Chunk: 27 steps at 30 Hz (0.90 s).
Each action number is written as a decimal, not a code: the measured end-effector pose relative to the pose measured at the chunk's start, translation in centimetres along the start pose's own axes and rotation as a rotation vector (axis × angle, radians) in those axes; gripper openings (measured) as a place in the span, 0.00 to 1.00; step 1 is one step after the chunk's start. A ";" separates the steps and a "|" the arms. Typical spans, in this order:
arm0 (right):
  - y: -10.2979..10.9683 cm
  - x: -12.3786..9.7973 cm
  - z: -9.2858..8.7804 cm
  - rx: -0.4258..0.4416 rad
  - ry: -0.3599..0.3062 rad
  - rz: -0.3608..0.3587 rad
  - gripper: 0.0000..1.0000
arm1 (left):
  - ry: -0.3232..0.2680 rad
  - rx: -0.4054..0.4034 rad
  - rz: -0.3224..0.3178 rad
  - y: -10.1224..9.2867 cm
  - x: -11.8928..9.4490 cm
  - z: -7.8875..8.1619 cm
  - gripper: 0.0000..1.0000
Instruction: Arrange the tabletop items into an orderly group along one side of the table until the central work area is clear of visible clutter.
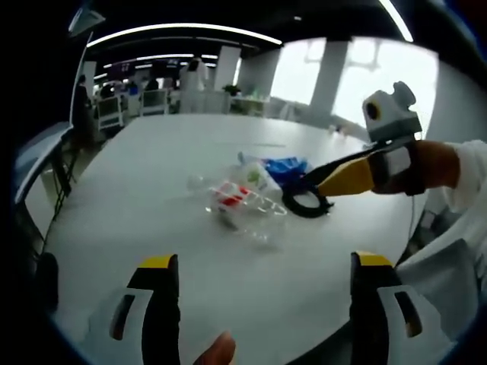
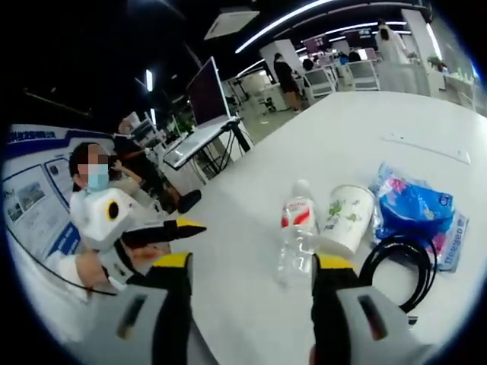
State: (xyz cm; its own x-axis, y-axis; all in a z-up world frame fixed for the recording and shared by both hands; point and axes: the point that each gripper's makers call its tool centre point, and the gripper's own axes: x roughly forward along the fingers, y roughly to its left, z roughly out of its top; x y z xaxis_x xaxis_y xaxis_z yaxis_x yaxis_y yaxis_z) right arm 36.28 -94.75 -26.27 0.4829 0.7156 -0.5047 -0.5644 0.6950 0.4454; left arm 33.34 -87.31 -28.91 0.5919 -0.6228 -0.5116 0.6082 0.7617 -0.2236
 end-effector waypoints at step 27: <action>-1.0 4.9 0.5 -0.132 0.147 -0.053 0.64 | 0.032 0.017 -0.011 -0.3 0.3 -0.6 0.91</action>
State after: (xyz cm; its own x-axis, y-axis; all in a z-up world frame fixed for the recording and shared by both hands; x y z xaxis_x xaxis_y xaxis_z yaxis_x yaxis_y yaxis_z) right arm 39.53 -91.96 -28.85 0.4166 0.6536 -0.6318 -0.6281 0.7094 0.3198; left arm 32.97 -87.61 -29.46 0.5679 -0.6249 -0.5357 0.6238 0.7514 -0.2151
